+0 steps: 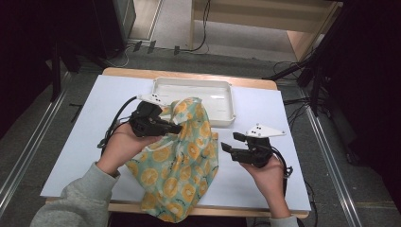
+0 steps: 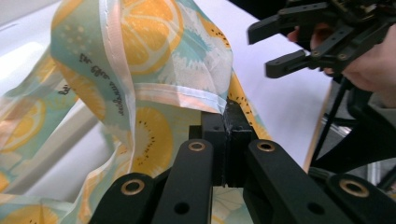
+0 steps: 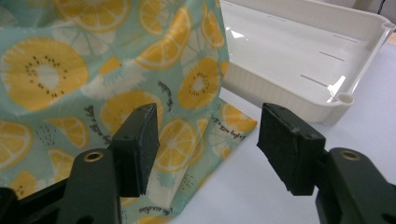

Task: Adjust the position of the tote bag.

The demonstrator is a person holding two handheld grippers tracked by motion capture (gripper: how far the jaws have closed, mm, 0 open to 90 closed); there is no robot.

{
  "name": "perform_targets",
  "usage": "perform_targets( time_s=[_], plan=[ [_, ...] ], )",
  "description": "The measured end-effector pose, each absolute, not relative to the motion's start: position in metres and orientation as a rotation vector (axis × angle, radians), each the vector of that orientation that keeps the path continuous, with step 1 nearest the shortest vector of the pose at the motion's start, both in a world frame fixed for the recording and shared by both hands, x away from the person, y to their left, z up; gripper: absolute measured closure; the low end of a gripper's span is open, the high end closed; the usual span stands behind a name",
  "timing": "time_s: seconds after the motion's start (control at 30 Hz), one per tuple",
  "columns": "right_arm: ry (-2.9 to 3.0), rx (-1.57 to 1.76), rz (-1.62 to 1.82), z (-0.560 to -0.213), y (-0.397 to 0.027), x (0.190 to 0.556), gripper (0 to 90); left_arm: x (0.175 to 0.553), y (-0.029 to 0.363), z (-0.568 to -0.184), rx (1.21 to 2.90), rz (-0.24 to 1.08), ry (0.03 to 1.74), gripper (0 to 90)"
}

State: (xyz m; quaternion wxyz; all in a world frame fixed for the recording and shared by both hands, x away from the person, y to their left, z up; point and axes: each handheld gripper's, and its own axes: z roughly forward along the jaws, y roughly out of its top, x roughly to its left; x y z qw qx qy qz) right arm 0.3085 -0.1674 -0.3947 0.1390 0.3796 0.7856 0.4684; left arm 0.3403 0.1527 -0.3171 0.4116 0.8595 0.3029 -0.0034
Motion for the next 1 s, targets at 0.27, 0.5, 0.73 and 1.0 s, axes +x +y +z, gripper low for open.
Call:
perform_targets(
  time_s=[0.27, 0.5, 0.73, 1.0],
  plan=[
    [2.262, 1.101, 1.36, -0.392, -0.171, 0.308, 40.2, 0.338, 0.124, -0.324, 2.199, -0.042, 0.696, 90.0],
    [2.257, 1.105, 1.36, -0.393, -0.171, 0.308, 40.8, 0.334, 0.102, -0.337, 2.217, -0.079, 0.654, 90.0],
    [2.26, 1.12, 1.352, -0.396, -0.173, 0.309, 42.9, 0.342, 0.097, -0.362, 2.228, -0.105, 0.681, 90.0],
    [2.276, 1.132, 1.345, -0.402, -0.169, 0.31, 43.1, 0.342, 0.092, -0.38, 2.231, -0.113, 0.69, 90.0]
  ],
)
